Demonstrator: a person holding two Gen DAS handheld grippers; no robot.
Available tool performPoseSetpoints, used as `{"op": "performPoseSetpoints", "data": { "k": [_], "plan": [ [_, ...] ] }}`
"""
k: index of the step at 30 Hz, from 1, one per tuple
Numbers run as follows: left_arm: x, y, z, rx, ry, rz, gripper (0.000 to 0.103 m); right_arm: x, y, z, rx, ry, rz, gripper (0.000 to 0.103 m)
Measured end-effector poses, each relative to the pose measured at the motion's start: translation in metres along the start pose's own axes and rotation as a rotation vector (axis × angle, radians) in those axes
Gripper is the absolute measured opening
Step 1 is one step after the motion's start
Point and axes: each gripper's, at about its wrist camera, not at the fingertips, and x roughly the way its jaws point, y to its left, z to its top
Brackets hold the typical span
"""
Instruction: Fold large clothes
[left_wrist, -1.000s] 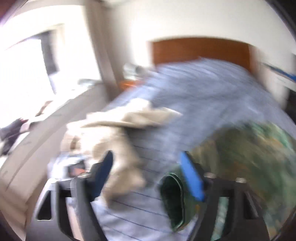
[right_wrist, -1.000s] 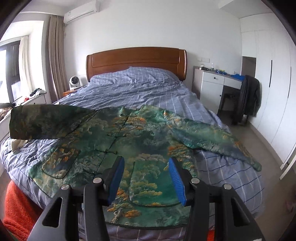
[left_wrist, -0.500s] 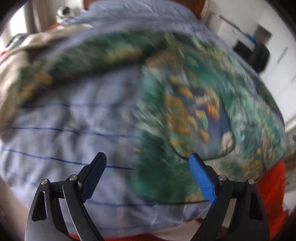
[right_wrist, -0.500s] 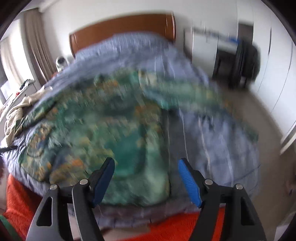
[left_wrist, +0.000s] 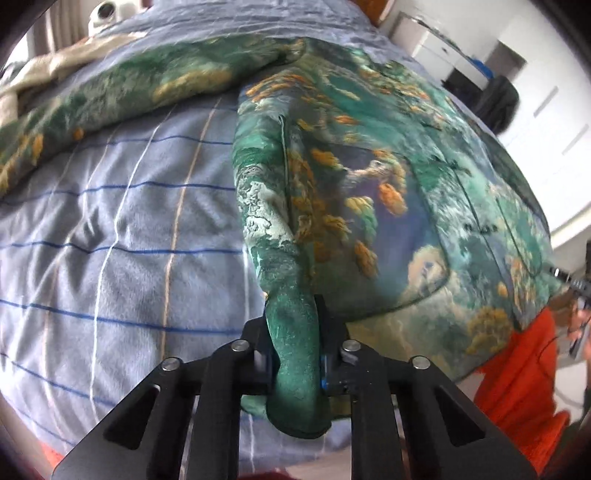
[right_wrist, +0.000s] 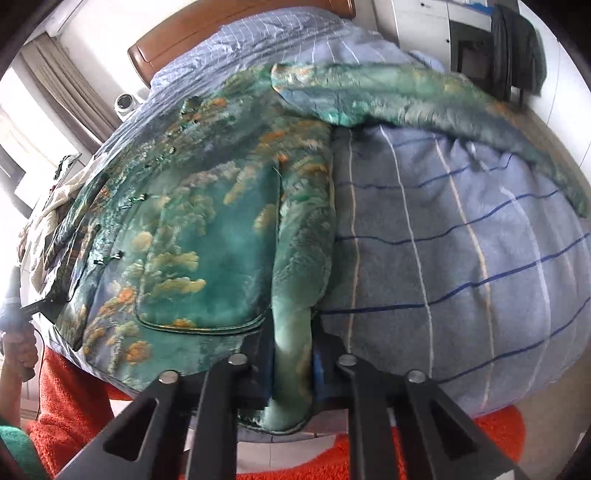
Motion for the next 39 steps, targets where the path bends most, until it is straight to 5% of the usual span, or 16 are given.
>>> {"op": "performPoseSetpoints", "data": {
  "k": [6,10,17,26,33,39],
  "plan": [
    [0.003,-0.001,-0.013,0.052,-0.006,0.042,0.02,-0.024,0.009,-0.006,-0.045,-0.029,-0.064,0.014],
    [-0.011,0.0,-0.007,0.015,-0.064,0.09,0.061,-0.012,0.014,0.002,-0.058,-0.032,-0.164,0.041],
    [-0.097,-0.029,-0.006,0.045,-0.305,0.146,0.089,-0.07,0.042,0.006,-0.051,-0.164,-0.265,0.051],
    [-0.17,-0.095,0.019,0.109,-0.651,0.191,0.102,-0.112,0.112,0.027,-0.143,-0.337,-0.259,0.068],
    [-0.136,-0.114,0.036,0.115,-0.587,0.15,0.102,-0.092,0.151,0.022,-0.198,-0.341,-0.202,0.068],
    [-0.094,-0.13,0.028,0.145,-0.441,0.125,0.102,-0.094,0.163,0.004,-0.237,-0.301,-0.187,0.068]
  ]
}}
